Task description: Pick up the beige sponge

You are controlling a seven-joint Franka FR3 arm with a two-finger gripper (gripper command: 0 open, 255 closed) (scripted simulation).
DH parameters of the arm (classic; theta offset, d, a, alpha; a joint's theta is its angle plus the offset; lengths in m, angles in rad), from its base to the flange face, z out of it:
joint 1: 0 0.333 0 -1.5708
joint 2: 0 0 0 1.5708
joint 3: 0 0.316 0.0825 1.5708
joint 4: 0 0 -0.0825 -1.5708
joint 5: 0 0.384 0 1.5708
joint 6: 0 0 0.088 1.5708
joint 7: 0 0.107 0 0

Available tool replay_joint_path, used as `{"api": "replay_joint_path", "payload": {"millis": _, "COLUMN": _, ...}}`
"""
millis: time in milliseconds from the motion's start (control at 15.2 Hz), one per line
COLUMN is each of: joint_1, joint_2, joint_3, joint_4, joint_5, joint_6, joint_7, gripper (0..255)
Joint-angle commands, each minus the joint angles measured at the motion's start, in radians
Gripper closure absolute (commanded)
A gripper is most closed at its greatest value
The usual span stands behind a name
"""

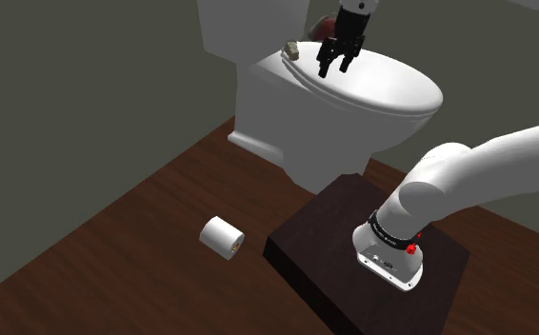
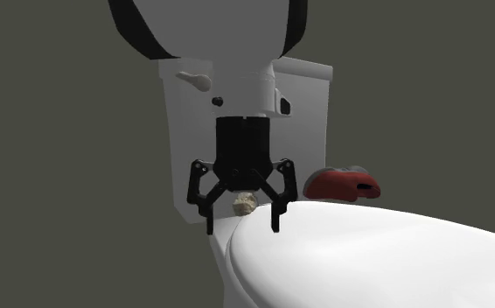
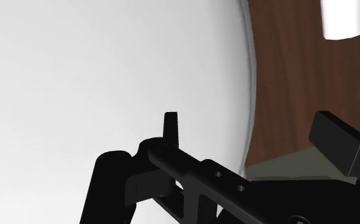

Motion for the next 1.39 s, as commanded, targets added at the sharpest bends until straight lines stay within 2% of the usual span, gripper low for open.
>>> {"api": "replay_joint_path", "payload": {"millis": 0, "joint_1": 0.003, "joint_2": 0.063, "joint_3": -0.011, "joint_4": 0.047, "joint_5": 0.01, "joint_6": 0.04, "joint_7": -0.005, "gripper": 0}}
{"api": "replay_joint_path", "payload": {"millis": 528, "joint_1": 0.012, "joint_2": 0.321, "joint_3": -0.062, "joint_4": 0.283, "joint_5": 0.072, "joint_6": 0.147, "joint_7": -0.048, "gripper": 0}}
{"api": "replay_joint_path", "payload": {"millis": 990, "joint_1": 0.007, "joint_2": 0.536, "joint_3": -0.097, "joint_4": 0.531, "joint_5": 0.153, "joint_6": 0.177, "joint_7": -0.093, "gripper": 0}}
{"api": "replay_joint_path", "payload": {"millis": 1320, "joint_1": 0.007, "joint_2": 0.534, "joint_3": -0.096, "joint_4": 0.461, "joint_5": 0.154, "joint_6": 0.244, "joint_7": -0.099, "gripper": 0}}
